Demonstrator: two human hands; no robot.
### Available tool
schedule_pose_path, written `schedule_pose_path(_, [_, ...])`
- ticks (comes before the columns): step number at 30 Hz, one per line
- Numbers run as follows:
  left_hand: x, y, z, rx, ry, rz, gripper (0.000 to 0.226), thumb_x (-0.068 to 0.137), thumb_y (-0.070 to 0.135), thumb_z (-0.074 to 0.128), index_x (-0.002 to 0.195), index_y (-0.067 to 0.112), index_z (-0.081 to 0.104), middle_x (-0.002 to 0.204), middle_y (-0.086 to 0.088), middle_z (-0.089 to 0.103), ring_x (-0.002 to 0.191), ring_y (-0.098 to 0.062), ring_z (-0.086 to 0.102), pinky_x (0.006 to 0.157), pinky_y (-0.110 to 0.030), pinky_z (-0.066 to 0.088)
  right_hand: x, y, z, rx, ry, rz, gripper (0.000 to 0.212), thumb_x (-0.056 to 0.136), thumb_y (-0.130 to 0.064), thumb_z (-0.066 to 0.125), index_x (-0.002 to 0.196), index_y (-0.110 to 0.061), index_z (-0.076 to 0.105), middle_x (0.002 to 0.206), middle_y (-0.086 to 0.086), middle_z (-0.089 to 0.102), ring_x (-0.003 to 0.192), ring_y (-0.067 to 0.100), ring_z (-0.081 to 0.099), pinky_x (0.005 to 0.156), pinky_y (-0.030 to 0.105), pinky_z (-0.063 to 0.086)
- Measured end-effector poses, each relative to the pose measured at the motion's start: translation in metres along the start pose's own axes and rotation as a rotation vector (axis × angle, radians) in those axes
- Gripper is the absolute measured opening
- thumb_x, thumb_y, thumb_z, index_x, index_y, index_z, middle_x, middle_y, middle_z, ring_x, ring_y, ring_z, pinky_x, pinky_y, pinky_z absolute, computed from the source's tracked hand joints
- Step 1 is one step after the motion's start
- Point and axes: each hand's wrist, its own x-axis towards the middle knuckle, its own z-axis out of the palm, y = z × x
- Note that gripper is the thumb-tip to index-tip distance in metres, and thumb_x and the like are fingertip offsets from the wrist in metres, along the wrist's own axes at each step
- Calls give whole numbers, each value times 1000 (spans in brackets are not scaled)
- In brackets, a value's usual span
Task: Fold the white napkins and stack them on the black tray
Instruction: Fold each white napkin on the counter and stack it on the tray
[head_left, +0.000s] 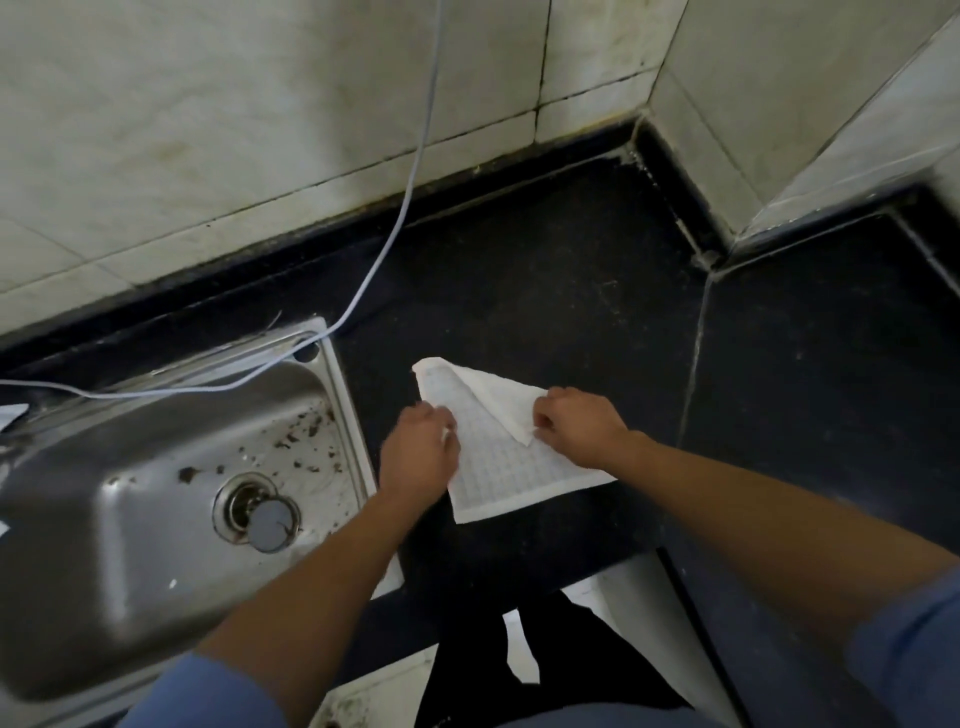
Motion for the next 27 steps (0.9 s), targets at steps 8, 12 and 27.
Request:
schedule_pose_path(8, [-34,-4,19,275,-206,277,26,92,22,51,116,18,57,120,-3,45,111,-20,42,94,-33,40,33,24,-43,805,129,334,16,82,-15,75,68,-22,69,74,-2,69,72,16,64,72,33,54])
schedule_pose_path(12, [-34,-5,19,295,-219,279,25,91,21,52,116,18,56,121,-4,45,111,-20,42,96,-34,40,31,31,-56,368,230,302,5,86,-29,66,84,-25,67,86,-3,69,83,18,64,75,31,52])
schedule_pose_path(27, [-49,-20,22,324,-225,325,21,58,6,77,75,11,65,104,-10,59,91,-26,60,58,-34,50,27,5,-41,471,208,309,10,86,-30,66,87,-20,70,77,-3,65,77,17,63,69,28,48])
